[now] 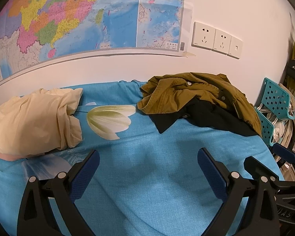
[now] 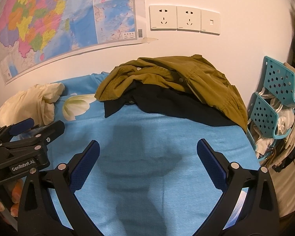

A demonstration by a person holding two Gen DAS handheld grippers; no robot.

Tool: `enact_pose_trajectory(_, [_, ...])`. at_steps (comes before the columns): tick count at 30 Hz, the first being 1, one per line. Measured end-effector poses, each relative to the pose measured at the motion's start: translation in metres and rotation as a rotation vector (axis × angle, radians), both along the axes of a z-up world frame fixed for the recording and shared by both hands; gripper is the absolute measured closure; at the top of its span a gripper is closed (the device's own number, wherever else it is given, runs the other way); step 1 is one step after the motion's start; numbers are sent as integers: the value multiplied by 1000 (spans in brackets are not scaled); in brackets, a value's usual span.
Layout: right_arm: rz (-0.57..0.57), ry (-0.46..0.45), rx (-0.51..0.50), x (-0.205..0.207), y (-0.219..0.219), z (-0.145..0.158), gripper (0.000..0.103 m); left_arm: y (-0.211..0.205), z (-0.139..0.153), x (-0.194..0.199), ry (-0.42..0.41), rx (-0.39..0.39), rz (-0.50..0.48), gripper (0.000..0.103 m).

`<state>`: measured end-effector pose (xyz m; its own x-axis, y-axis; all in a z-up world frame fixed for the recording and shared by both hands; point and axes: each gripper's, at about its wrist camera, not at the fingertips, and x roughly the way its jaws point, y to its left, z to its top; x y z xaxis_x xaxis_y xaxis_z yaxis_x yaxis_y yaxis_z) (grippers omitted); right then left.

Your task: Fold large clothes

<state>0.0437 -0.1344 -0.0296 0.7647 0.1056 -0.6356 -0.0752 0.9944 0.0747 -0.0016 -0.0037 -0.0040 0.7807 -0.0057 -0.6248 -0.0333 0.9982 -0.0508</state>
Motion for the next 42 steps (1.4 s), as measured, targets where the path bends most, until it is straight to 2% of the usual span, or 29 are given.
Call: enact_pose_trajectory(42, [10,-12,9,-1,-3,0,6,-1,-3,1,5,7,-15,7])
